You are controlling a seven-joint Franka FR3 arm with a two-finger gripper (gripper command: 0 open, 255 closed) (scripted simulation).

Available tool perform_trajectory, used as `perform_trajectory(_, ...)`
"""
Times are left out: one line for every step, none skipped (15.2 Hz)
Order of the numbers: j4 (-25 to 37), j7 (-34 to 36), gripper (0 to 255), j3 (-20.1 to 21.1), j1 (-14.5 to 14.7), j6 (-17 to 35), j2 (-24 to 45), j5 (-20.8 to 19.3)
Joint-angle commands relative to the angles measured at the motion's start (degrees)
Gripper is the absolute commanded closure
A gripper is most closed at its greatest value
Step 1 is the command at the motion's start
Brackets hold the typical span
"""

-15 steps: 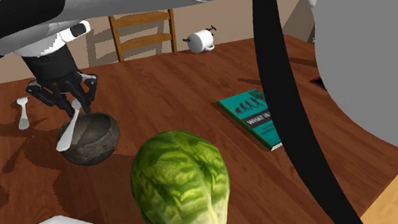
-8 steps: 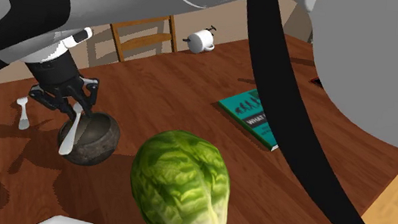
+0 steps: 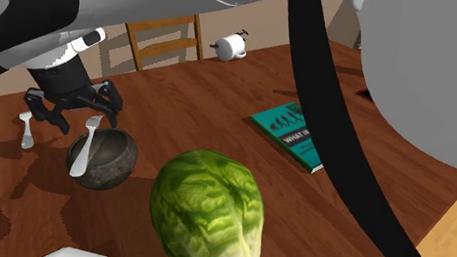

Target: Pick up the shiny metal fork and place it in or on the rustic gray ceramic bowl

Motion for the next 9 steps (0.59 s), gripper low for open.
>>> perform_trajectory(1.61, -0.33, 0, 0.40, 0.25, -2.47, -0.96, 0.61)
perform_trajectory(2.83, -0.59, 0, 0.60, 0.43, -4.09, -1.43, 0.94)
perform_trajectory(3.87, -0.78, 0, 0.75, 0.60, -5.40, -1.74, 1.18)
perform_trajectory(3.87, -0.78, 0, 0.75, 0.60, -5.40, -1.74, 1.18)
perform_trajectory(3.86, -0.78, 0, 0.75, 0.59, -5.39, -1.75, 1.18)
perform_trajectory(3.87, -0.78, 0, 0.75, 0.59, -5.40, -1.74, 1.18)
perform_trajectory(3.87, -0.78, 0, 0.75, 0.60, -5.40, -1.74, 1.18)
perform_trajectory(3.87, -0.78, 0, 0.75, 0.60, -5.40, -1.74, 1.18)
perform_trajectory(3.87, -0.78, 0, 0.75, 0.60, -5.40, -1.74, 1.17)
